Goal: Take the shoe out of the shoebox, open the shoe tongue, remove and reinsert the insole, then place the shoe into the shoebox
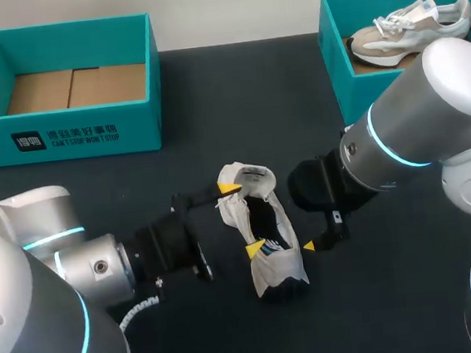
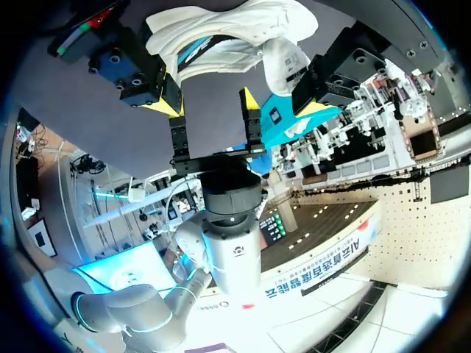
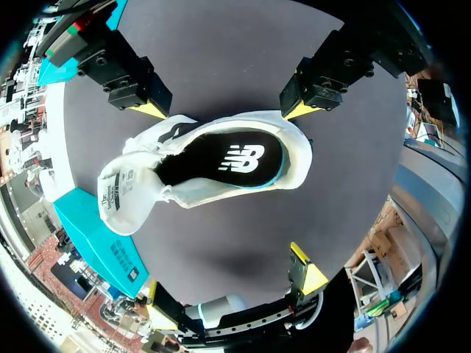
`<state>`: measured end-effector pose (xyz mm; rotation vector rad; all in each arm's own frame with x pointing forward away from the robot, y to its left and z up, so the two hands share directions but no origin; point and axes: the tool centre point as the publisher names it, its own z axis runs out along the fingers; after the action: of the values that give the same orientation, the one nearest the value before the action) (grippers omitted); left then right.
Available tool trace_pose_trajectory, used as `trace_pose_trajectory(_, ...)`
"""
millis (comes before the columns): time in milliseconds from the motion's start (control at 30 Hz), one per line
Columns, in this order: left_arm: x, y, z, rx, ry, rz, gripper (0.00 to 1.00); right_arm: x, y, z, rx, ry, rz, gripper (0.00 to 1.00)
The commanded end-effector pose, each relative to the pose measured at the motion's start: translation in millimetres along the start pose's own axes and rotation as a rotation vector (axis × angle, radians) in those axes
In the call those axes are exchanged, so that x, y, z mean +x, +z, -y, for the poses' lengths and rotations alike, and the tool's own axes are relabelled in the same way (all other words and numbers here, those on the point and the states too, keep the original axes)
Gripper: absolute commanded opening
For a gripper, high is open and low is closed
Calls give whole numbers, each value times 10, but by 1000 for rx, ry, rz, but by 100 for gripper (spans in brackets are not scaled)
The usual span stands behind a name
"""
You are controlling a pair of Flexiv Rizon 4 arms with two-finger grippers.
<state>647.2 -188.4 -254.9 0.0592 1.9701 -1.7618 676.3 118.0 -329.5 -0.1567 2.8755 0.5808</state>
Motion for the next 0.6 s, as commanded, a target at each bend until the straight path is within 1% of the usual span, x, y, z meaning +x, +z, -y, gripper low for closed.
trace_pose_trajectory(33,-22,7,73,19,7,-23,100,14,5,4,-1,0,3,100)
trace_pose_trajectory(367,-22,7,73,19,7,-23,100,14,5,4,-1,0,3,100)
trace_pose_trajectory(400,-34,11,99,-6,-38,-23,100,14,5,4,-1,0,3,100)
trace_pose_trajectory(433,-106,48,145,-78,-93,67,100,14,5,4,-1,0,3,100)
trace_pose_trajectory(467,-126,48,171,-66,-126,36,100,14,5,4,-1,0,3,100)
trace_pose_trajectory(500,-163,51,220,-123,-143,77,100,14,5,4,-1,0,3,100)
trace_pose_trajectory(533,-206,68,251,-138,-149,131,100,14,5,4,-1,0,3,100)
trace_pose_trajectory(567,-229,60,305,-186,-197,132,100,14,5,4,-1,0,3,100)
trace_pose_trajectory(600,-251,72,315,-214,-181,161,100,14,5,4,-1,0,3,100)
